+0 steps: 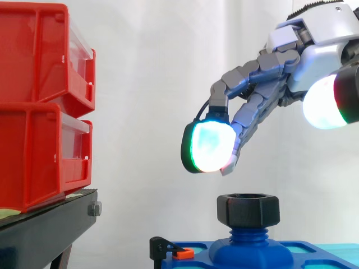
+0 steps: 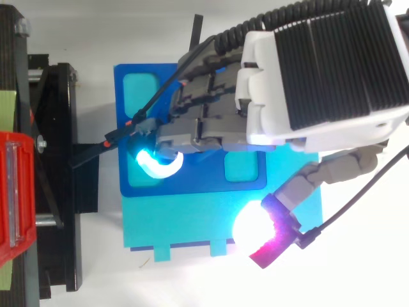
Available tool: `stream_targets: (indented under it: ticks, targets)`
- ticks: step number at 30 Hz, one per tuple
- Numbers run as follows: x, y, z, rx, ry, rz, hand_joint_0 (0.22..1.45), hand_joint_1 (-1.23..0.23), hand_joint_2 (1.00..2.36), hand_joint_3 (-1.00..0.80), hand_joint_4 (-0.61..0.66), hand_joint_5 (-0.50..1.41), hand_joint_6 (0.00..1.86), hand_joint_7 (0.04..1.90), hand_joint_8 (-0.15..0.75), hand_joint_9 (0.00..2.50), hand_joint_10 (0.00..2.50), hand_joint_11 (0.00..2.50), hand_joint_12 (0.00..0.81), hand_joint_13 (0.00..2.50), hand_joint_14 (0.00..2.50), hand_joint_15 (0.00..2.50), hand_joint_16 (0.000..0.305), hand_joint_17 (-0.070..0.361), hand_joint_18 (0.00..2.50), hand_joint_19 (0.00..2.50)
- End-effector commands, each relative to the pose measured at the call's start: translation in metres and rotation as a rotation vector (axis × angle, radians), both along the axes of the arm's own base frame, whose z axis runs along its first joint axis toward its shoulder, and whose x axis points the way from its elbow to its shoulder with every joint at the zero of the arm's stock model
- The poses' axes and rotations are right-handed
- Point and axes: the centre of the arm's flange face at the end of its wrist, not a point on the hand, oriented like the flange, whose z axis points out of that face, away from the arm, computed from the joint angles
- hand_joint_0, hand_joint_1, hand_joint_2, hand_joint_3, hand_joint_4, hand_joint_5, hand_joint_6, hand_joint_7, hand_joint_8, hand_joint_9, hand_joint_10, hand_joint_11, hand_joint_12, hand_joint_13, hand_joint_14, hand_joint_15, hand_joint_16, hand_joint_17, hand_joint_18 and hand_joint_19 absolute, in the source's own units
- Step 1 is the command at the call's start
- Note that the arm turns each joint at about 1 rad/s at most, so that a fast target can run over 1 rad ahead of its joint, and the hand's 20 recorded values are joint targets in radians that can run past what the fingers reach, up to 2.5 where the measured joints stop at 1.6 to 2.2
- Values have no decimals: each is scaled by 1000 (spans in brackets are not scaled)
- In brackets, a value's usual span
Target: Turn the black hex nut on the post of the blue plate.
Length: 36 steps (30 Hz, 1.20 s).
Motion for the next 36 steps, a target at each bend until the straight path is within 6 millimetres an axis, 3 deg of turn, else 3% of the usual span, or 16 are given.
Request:
stream_targets:
  ticks: [1,3,36]
  targets:
    - [2,1,-7,2,9,2,470,-518,1000,-500,171,-185,503,1006,192,509,10,262,323,602,13,311,44,99,373,354]
    - [4,-3,-16,5,20,3,470,-517,1000,-500,170,-185,503,1008,189,508,10,262,322,604,13,311,44,100,376,354]
    - [-3,-25,-17,-21,40,-5,473,-509,1000,-500,174,-184,503,1005,188,511,10,263,322,604,13,315,43,98,367,354]
